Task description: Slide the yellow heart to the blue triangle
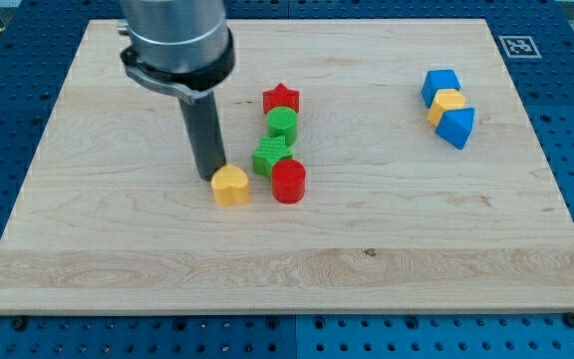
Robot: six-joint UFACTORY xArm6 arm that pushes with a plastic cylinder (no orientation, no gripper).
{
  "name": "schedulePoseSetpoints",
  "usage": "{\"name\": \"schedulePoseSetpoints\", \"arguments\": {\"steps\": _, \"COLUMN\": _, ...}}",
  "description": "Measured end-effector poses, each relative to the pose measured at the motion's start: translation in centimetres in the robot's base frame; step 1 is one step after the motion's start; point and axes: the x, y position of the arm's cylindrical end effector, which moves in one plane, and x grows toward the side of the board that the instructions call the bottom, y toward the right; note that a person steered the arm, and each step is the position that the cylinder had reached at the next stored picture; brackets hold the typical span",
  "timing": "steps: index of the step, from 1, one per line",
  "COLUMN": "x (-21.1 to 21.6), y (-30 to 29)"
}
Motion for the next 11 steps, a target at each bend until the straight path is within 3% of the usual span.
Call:
{"name": "schedulePoseSetpoints", "arguments": {"steps": 2, "x": 5.7, "y": 2.9}}
{"name": "schedulePoseSetpoints", "arguments": {"steps": 6, "x": 10.4, "y": 10.9}}
{"name": "schedulePoseSetpoints", "arguments": {"steps": 8, "x": 10.2, "y": 17.6}}
{"name": "schedulePoseSetpoints", "arguments": {"steps": 11, "x": 7.8, "y": 13.9}}
